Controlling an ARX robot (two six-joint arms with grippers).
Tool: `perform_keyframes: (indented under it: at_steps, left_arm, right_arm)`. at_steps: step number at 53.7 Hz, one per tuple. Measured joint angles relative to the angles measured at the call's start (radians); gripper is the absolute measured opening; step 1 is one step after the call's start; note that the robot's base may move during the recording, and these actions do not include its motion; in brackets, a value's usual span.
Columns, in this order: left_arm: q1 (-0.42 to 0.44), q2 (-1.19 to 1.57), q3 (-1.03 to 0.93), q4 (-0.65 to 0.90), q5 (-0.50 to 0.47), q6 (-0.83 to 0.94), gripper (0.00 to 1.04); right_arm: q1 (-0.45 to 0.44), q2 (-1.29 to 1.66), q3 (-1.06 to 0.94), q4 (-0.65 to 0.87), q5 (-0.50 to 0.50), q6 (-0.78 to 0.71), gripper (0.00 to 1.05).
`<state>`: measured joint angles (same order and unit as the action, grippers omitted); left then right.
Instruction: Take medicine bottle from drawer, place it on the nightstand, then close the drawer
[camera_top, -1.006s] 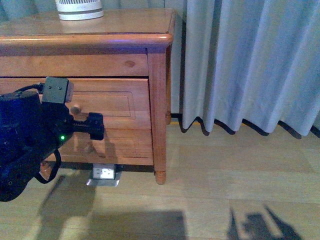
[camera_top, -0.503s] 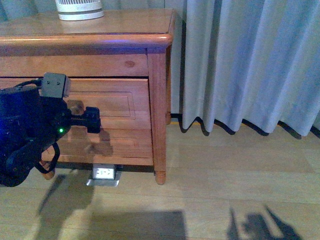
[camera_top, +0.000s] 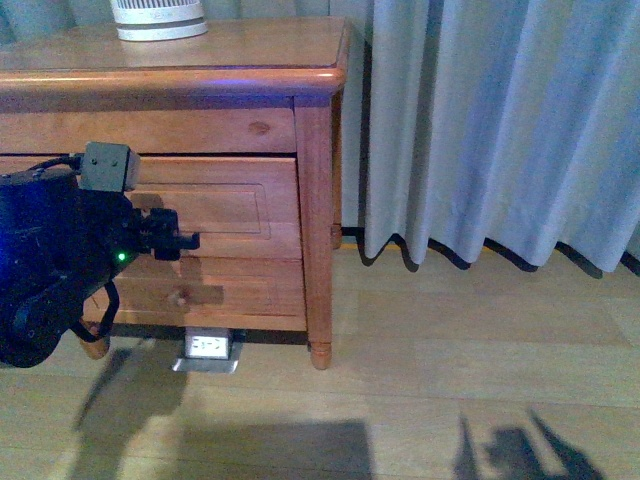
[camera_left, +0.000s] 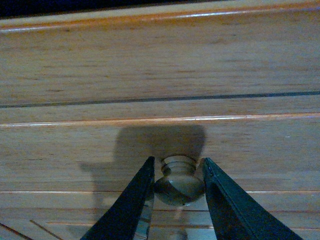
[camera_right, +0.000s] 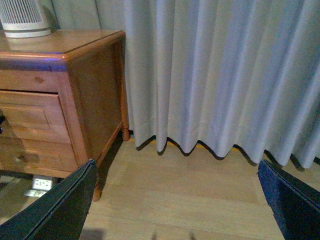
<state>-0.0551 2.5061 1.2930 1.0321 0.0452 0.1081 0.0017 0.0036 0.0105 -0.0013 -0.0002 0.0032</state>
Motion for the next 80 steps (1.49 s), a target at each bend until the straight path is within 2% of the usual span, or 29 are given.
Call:
perform_keyframes:
  at_steps: [4, 11, 31, 38, 46, 62, 80]
  left_arm:
    - [-0.001, 0.0, 0.0, 0.01, -0.001, 0.0, 0.22]
    - [-0.001, -0.004, 0.001, 0.013, 0.002, -0.007, 0.03]
    - [-0.013, 0.003, -0.068, 0.029, 0.008, -0.008, 0.03]
    - [-0.012, 0.003, -0.069, 0.028, 0.007, -0.008, 0.22]
    - [-0.012, 0.003, -0.068, 0.028, 0.002, -0.004, 0.52]
    - [-0.003, 0.003, -0.049, 0.019, -0.016, 0.01, 0.99]
    - [0.002, 0.003, -0.015, -0.005, -0.018, 0.015, 0.98]
  right_arm:
    - [0.0, 0.0, 0.0, 0.0, 0.0, 0.0, 0.98]
    - [0.0, 0.0, 0.0, 0.0, 0.0, 0.0, 0.98]
    - [0.0, 0.0, 0.0, 0.0, 0.0, 0.0, 0.98]
    - [0.0, 0.0, 0.0, 0.0, 0.0, 0.0, 0.98]
    - [0.0, 0.0, 0.0, 0.0, 0.0, 0.0, 0.98]
    - [0.0, 0.0, 0.0, 0.0, 0.0, 0.0, 0.98]
    - [0.0, 0.0, 0.0, 0.0, 0.0, 0.0, 0.98]
